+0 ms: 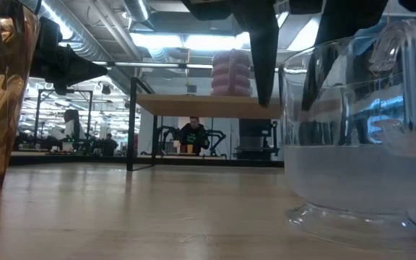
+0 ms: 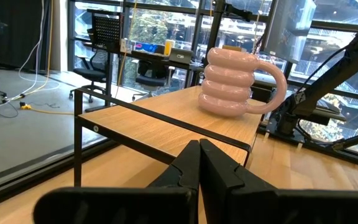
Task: Stack small to large cups/mugs on shelf
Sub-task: Put the transparent mug on the shelf
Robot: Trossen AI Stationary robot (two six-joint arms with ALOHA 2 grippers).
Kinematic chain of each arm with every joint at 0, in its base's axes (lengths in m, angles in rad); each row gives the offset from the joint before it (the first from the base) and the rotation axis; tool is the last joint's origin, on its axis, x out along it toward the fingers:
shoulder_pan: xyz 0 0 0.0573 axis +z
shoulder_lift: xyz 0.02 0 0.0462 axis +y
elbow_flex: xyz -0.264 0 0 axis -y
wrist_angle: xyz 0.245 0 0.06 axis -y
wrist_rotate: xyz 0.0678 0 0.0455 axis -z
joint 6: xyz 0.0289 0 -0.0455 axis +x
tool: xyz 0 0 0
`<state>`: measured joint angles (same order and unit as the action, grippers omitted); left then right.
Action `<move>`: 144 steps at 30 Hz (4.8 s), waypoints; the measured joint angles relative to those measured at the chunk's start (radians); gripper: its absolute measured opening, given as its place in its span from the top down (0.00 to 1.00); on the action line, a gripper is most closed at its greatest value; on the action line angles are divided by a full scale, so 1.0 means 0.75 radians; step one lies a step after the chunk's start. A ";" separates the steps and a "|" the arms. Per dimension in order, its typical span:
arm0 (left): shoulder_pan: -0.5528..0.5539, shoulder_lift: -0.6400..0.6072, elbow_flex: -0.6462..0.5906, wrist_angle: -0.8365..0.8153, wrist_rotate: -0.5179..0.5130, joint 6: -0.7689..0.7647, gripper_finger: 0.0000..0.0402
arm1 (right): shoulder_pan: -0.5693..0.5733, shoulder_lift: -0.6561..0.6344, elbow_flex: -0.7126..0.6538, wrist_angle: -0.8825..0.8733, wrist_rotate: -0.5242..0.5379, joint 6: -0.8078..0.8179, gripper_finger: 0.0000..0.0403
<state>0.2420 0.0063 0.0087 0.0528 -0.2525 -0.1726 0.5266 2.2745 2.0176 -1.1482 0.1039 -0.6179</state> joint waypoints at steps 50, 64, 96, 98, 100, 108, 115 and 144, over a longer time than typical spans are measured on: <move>0.000 0.000 0.000 0.000 0.000 0.000 1.00 | 0.213 -0.017 0.391 -0.568 0.199 3.598 0.67; 0.000 0.000 0.000 0.000 0.000 0.000 1.00 | 0.154 -0.016 0.180 -0.308 -0.005 3.792 0.67; 0.000 0.000 0.000 0.000 0.000 0.000 1.00 | 0.142 -0.014 0.005 -0.320 -0.071 3.773 0.76; 0.000 0.000 0.000 0.000 0.000 0.000 1.00 | 0.142 -0.014 0.005 -0.322 -0.059 3.765 0.80; -0.001 0.000 0.000 0.001 0.000 0.000 1.00 | 0.142 -0.014 0.005 -0.324 -0.049 3.761 0.83; 0.000 0.000 0.000 0.000 0.000 0.000 1.00 | 0.142 -0.016 -0.062 -0.240 -0.035 3.753 0.94; 0.000 0.000 0.000 0.000 0.000 0.000 1.00 | 0.137 -0.016 -0.071 -0.246 -0.034 3.724 0.98; -0.001 0.000 0.000 0.010 0.000 0.000 1.00 | -0.213 -0.494 0.000 -0.562 0.352 3.173 0.99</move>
<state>0.2417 0.0063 0.0089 0.0600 -0.2527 -0.1726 0.3667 1.9044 2.0176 -1.5694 0.3677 1.7618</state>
